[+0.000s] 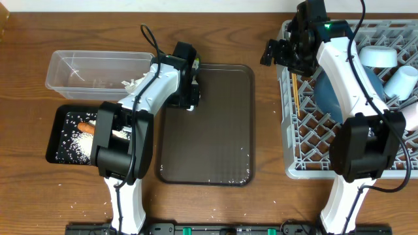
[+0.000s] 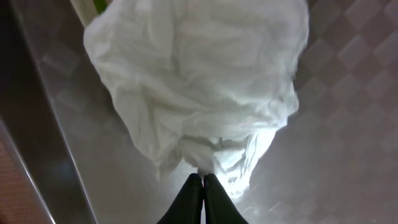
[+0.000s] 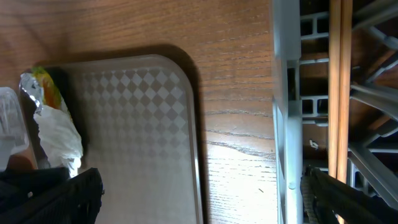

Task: Sort waste into correct bins and load items into the dishwasher rack

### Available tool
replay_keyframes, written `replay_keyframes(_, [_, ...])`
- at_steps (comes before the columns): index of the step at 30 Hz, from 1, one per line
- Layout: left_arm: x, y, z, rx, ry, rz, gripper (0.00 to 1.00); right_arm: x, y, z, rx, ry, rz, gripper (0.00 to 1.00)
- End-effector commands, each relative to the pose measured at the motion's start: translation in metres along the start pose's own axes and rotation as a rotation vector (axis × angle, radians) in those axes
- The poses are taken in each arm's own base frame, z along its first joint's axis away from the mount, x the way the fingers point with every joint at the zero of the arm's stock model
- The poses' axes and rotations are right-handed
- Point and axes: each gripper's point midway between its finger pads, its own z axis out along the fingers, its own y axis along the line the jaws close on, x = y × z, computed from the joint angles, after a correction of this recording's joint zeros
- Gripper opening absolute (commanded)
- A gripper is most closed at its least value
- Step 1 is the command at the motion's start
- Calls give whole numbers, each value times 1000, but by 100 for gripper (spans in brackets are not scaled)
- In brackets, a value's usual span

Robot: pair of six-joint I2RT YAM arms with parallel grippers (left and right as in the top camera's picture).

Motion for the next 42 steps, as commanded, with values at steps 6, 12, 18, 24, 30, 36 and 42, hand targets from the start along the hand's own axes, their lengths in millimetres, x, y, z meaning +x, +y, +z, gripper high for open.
replay_keyframes(6, [-6, -7, -43, 16, -94, -18, 15, 1, 0, 2, -4, 7, 12, 99])
replay_keyframes(12, [7, -6, -41, 14, -47, -177, 56, 1, 0, 2, -5, 7, 12, 99])
replay_keyframes(18, [17, -8, -20, 31, -2, -243, 62, 1, 0, 2, -4, 7, 12, 99])
replay_keyframes(24, [12, -16, -10, 81, -3, -262, 62, 1, 1, 2, -4, 8, 9, 99])
replay_keyframes(30, [8, -17, -8, 86, -13, -366, 62, 1, 1, 2, -4, 8, 9, 99])
replay_keyframes(36, [11, -16, 1, 89, -15, -426, 62, 1, 2, 3, -5, 8, 9, 99])
replay_keyframes(42, [8, -16, 5, 97, -32, -436, 62, 2, 2, 3, -5, 9, 8, 99])
